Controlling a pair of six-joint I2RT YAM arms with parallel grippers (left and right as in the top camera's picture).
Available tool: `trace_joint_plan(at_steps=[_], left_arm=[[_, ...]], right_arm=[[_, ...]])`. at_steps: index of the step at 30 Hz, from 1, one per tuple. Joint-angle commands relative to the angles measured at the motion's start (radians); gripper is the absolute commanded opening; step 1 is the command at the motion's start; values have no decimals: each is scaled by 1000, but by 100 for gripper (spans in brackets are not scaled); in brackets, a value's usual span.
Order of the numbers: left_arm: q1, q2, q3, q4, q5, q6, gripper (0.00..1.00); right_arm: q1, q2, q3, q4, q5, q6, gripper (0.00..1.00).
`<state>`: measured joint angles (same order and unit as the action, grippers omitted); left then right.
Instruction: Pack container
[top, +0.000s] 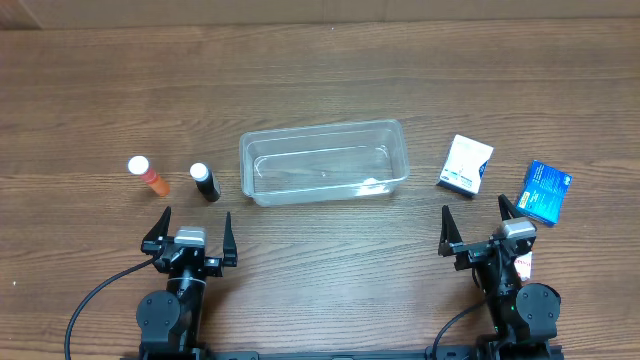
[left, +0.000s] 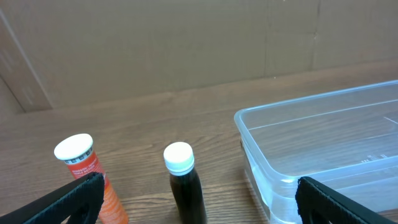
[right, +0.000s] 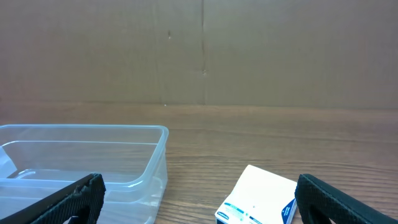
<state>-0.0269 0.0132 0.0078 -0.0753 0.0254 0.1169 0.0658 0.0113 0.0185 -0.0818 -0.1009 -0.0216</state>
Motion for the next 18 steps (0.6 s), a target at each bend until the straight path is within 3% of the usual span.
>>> trace_joint_plan(at_steps=[1,8,13,18], left_arm=[[-5,-8,-3,0,-2,25,100],[-5,-8,-3,12,2,16,100],[-5,-8,-3,8,29,-210,100],[-5,-8,41,-15,155,-249,100]], right_arm=[[-7,-8,-10,6,-6,6,100],[-7,-8,-10,6,-6,97,100],[-7,-8,-6,2,-6,109,100],[-8,-4,61,-101,-6,108,100]])
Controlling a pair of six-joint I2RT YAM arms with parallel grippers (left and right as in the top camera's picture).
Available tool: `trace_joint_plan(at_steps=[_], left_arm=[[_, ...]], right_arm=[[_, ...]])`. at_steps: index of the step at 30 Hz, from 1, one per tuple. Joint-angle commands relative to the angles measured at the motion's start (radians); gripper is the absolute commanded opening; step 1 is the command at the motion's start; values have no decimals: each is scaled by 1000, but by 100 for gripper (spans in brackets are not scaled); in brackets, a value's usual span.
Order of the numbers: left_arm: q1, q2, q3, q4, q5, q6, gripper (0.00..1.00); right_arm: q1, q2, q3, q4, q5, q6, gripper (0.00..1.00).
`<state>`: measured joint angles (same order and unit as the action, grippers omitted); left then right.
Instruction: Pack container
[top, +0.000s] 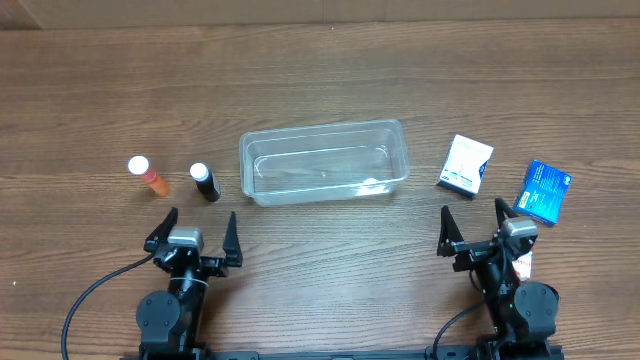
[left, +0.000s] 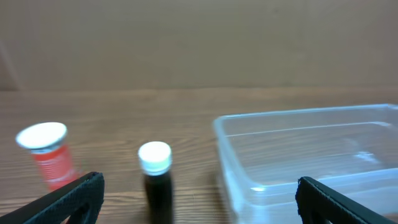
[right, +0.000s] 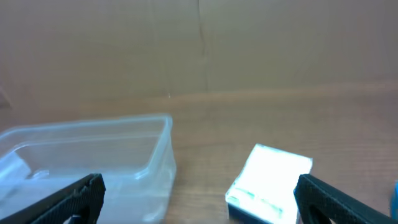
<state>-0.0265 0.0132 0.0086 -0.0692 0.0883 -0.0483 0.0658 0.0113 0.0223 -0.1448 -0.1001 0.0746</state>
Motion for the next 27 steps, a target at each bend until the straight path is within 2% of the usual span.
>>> trace_joint_plan(at_steps=[1,6,11,14,18,23,27], left_arm=[[-6,-8,61,-42,92,-91,100],[-6,21,198,-172,76,-91,100],[-6,163,373,-317,31,-90,100],[-6,317,502,-424,31,-90,100],[-6,562,702,-604,35,-86,100],[-6,846,994,-925,36,-79,100],[-6,995,1165,-1154,34,-79,100]], right_arm=[[-7,1,73,-58,-7,12,100],[-8,80,194,-163,-6,12,100],[-8,265,364,-251,-7,12,100],[-7,418,496,-343,-13,12,100],[-8,666,734,-556,-59,12,100],[-7,933,1043,-859,-59,11,100],[-8,1054,1178,-1001,-58,5,100]])
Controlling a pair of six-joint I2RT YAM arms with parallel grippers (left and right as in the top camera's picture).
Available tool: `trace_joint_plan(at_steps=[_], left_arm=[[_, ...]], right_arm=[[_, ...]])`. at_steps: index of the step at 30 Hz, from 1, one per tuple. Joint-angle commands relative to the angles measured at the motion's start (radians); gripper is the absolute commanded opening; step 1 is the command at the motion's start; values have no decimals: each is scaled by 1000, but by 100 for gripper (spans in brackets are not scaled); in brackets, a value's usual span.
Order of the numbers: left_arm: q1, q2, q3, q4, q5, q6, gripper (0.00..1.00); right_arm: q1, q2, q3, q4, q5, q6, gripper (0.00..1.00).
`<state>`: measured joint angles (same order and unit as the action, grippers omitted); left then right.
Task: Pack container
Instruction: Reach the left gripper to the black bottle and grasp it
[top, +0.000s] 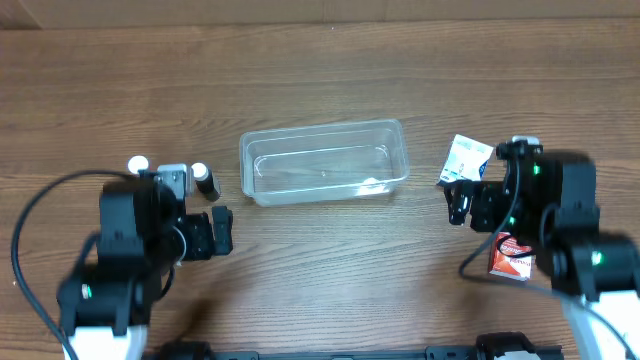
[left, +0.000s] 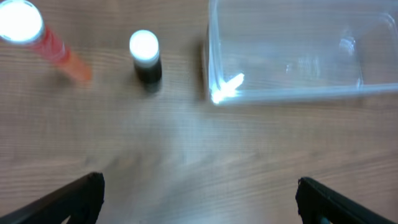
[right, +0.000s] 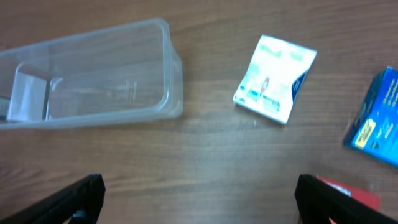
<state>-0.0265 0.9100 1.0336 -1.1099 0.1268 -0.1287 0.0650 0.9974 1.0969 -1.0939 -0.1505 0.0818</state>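
Observation:
The clear plastic container (top: 322, 162) lies empty at the table's middle. Left of it stand a dark bottle with a white cap (left: 146, 59) and an orange tube with a white cap (left: 43, 37). To the container's right lie a white box (right: 275, 77), a blue box (right: 376, 118) and a red box (top: 510, 257). My left gripper (left: 199, 199) hangs open above bare wood in front of the bottles. My right gripper (right: 199, 199) is open above bare wood between the container and the boxes. Neither holds anything.
The wooden table (top: 330, 80) stretches well behind the container. In the overhead view my right arm (top: 535, 195) covers the blue box, and my left arm (top: 145, 225) partly covers the orange tube. Black cables trail off both arms toward the near edge.
Both arms have lifted from low at the near edge and come forward over the table. Both wrist cameras now look down on the objects. The red box shows fully. Both grippers stay open.
At first both grippers sat low at the table's near edge, open, looking level at the bottles, container and boxes. A little later they had barely shifted. Now both hang higher and farther forward, looking down. No object has moved.

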Motion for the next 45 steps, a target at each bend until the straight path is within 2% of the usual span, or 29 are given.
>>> trace_joint_plan(at_steps=[1,4,9,12,16,28,45], left_arm=[[-6,124,165,-145,-5,3,100],[-6,181,207,-177,-12,24,100],[-6,283,274,-176,-87,-70,100],[-6,367,330,-177,-121,-71,100],[-3,484,374,-175,-172,-71,100],[78,801,374,-56,-136,-57,100],[27,900,374,116,-137,-55,98]], right_arm=[[-7,82,114,-61,-8,-3,100],[-7,107,116,-60,-5,-3,100],[-10,119,116,-72,79,26,100],[-33,120,116,-84,159,92,100],[-80,120,116,-91,150,102,100],[-96,120,115,-91,149,102,100],[-96,120,115,-91,148,102,100]])
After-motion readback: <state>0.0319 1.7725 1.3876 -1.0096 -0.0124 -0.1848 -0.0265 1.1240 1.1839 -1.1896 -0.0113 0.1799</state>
